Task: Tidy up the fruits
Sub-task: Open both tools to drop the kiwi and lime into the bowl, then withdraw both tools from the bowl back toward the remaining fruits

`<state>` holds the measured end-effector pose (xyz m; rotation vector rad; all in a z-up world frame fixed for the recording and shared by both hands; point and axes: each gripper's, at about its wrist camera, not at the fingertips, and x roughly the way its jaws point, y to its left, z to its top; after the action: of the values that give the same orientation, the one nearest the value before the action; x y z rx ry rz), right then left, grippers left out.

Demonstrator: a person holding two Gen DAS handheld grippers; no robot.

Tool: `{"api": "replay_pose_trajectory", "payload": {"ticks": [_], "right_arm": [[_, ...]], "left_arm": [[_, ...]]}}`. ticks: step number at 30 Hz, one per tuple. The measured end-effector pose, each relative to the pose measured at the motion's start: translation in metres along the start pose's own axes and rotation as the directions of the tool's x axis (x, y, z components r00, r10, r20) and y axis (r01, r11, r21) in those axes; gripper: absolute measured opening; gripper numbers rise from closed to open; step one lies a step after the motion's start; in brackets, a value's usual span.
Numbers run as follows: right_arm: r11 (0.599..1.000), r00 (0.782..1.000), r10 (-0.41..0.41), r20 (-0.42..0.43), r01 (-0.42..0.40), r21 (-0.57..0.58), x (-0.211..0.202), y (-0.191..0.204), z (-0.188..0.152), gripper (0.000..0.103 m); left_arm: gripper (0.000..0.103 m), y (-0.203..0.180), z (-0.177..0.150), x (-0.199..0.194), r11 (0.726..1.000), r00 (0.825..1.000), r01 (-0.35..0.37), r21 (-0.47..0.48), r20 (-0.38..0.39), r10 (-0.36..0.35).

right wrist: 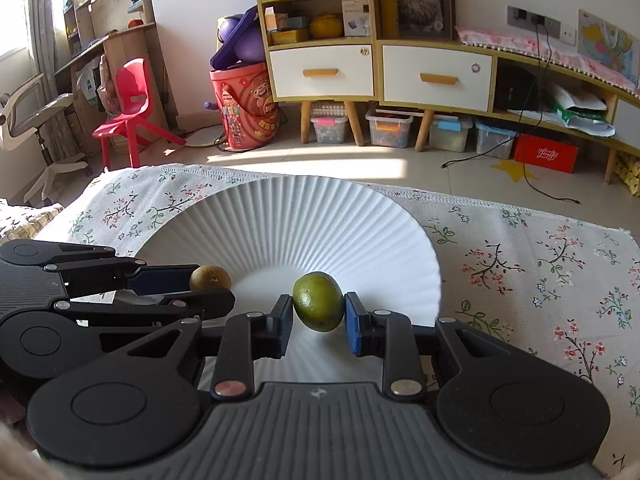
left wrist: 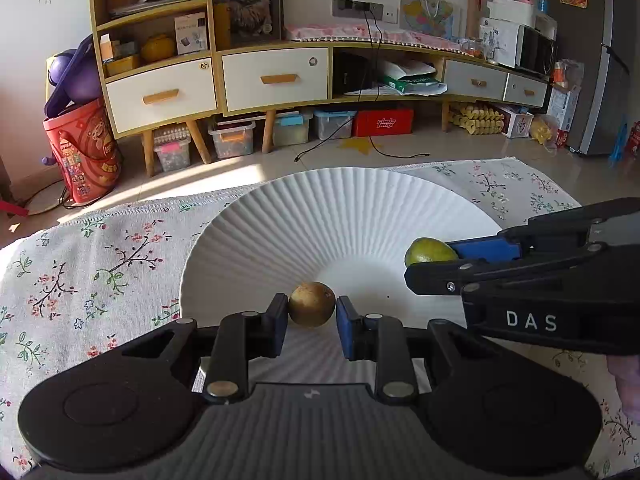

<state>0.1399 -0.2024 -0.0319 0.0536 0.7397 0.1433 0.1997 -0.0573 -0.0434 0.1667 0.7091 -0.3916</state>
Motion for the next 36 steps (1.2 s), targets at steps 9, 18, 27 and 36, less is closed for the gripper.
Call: {"api": "replay_pose_trajectory", "payload": {"ticks": [9,18,27,36], "right_arm": [[1.0,0.999,-0.01,0.039,0.009,0.022,-0.018,0.0,0.004,0.042],[0.999,0.997,-0.037,0.061,0.037,0.016,-0.042,0.006,0.003,0.059],[0.999,0.995,-0.049,0.086,0.049,0.003,-0.064,0.012,-0.001,0.07],[0.999,0.995,-0.05,0.091,0.051,-0.004,-0.078,0.02,-0.014,0.08]], "left_arm": [[0.033,0.003,0.004,-0.017,1.0,1.0,-0.019,-0.018,0.011,0.019],[0.048,0.006,0.003,-0.049,0.999,0.999,-0.027,-0.034,0.023,0.028],[0.059,0.009,-0.005,-0.076,0.998,0.998,-0.053,-0.034,0.015,0.053],[0.073,0.01,-0.016,-0.094,0.997,0.998,-0.064,-0.039,0.008,0.064]]}}
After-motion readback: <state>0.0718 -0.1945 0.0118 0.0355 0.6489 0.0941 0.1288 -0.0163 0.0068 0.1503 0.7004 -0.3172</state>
